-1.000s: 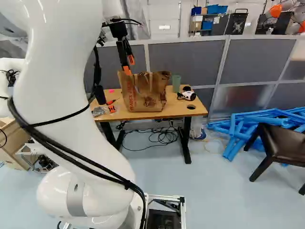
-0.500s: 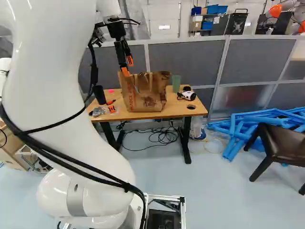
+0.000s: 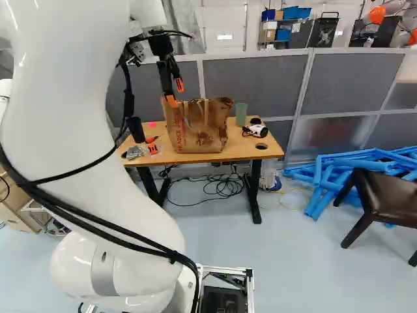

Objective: Pick up the bag on the ground and place it on the table

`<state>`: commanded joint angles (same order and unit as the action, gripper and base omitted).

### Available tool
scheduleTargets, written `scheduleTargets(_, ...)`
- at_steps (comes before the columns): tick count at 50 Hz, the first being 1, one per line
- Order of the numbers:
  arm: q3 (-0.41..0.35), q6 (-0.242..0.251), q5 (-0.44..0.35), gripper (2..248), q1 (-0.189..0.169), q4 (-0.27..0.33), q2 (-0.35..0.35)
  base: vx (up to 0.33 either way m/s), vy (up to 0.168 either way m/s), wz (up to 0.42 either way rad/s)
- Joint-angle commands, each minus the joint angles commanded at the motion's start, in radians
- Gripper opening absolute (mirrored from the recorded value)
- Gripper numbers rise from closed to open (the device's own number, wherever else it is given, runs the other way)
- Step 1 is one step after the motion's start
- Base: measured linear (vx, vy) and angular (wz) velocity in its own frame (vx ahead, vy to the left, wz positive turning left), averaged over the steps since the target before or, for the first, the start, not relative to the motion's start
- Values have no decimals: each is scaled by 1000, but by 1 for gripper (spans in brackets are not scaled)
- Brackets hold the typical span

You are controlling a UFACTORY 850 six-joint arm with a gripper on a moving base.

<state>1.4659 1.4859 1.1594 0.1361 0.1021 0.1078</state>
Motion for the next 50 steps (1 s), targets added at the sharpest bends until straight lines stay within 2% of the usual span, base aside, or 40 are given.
scheduleTargets(23, -86, -93, -127, 247, -8, -6, -24, 0, 0, 0)
scheduleTargets(50, -239, -258, -353, 247, -24, -18, -67, 0, 0, 0)
